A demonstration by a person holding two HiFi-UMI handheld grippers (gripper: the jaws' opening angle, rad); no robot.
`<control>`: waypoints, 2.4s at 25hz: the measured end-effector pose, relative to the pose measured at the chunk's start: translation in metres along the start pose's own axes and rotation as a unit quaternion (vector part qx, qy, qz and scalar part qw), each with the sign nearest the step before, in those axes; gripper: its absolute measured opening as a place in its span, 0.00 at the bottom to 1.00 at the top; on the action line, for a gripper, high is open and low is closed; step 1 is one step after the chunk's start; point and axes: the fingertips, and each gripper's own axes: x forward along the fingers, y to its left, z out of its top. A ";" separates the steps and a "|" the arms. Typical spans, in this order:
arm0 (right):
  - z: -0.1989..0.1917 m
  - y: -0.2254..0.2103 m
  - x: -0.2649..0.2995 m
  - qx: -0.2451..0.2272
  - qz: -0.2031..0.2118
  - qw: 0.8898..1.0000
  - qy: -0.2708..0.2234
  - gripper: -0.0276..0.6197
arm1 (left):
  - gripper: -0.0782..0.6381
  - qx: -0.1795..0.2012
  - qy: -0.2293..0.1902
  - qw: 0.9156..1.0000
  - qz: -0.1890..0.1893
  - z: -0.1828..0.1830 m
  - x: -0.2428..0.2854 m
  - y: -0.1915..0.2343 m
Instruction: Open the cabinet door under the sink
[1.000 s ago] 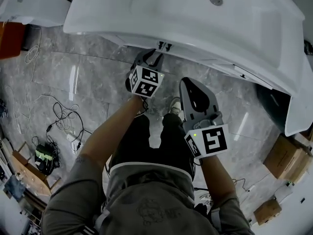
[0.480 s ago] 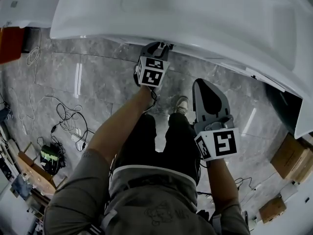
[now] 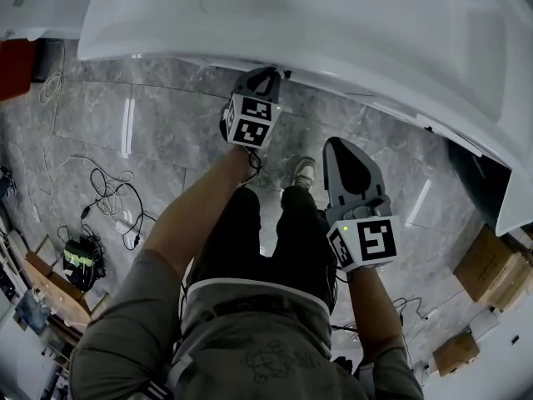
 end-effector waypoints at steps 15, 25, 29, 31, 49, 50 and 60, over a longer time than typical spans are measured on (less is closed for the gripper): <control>-0.014 0.061 0.011 -0.025 0.044 0.998 0.046 0.09 | 0.18 0.015 -0.028 0.997 -0.070 -0.066 -0.080 -0.015; -0.034 0.124 0.041 -0.075 0.105 0.987 0.093 0.09 | 0.19 0.003 -0.022 0.997 -0.074 -0.109 -0.132 0.001; -0.032 0.141 0.051 -0.080 0.114 0.986 0.096 0.09 | 0.19 -0.001 -0.022 0.998 -0.062 -0.130 -0.156 0.015; -0.032 0.150 0.056 -0.080 0.118 0.985 0.097 0.09 | 0.19 -0.004 -0.018 0.998 -0.057 -0.142 -0.168 0.025; -0.057 0.184 0.057 -0.100 0.145 0.975 0.135 0.09 | 0.16 -0.052 0.011 0.996 0.075 -0.213 -0.261 0.188; -0.056 0.182 0.055 -0.100 0.143 0.975 0.135 0.09 | 0.16 -0.046 0.013 0.996 0.074 -0.213 -0.262 0.189; -0.036 0.170 0.036 -0.046 0.128 0.983 0.126 0.09 | 0.16 -0.081 -0.004 0.991 0.103 -0.210 -0.316 0.185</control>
